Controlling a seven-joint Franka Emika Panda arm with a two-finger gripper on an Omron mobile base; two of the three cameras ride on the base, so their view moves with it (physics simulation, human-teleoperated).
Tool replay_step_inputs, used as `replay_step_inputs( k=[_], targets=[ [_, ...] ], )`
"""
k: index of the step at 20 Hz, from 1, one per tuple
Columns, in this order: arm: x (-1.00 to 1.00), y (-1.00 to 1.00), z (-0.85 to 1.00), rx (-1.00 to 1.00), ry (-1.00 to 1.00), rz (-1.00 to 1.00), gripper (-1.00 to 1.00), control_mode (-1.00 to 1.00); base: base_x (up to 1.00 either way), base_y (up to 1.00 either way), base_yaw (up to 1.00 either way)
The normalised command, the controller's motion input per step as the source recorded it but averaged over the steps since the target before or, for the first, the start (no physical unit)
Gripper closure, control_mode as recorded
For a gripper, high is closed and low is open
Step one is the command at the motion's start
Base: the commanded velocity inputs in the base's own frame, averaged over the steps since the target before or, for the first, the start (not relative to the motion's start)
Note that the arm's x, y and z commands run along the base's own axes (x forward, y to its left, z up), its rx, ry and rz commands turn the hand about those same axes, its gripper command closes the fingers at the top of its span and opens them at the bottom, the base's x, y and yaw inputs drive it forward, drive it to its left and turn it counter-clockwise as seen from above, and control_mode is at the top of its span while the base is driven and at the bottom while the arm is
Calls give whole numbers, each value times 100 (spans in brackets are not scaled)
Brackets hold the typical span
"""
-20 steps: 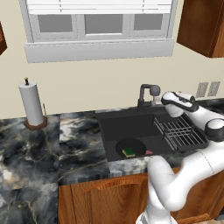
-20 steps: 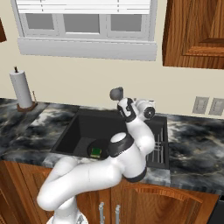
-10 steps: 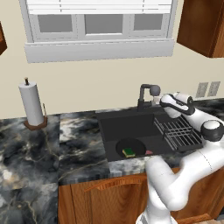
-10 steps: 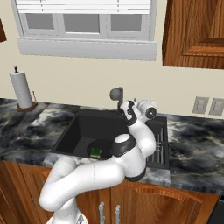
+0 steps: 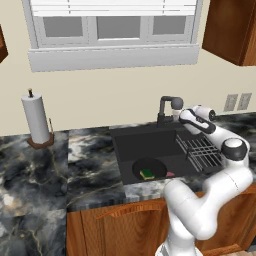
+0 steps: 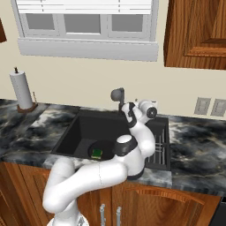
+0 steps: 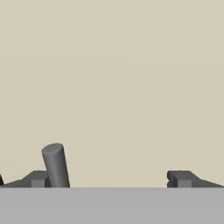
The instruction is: Pick the pan and sponge and place them into the sink. Then turn on the water.
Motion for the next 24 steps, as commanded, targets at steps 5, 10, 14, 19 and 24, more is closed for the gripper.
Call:
replay_step_inputs(
  k=[5, 10, 14, 19, 24],
  targets=[
    [32, -8, -12, 0, 0, 0, -100, -100, 0, 0, 0],
    [26, -20, -15, 0, 0, -2, 100, -100, 0, 0, 0],
    [5, -51, -15, 2, 1, -6, 100, -100, 0, 0, 0],
    [0, -56, -11, 1, 0, -8, 100, -100, 0, 0, 0],
    [0, -58, -7, 1, 3, -7, 100, -100, 0, 0, 0]
  ],
)
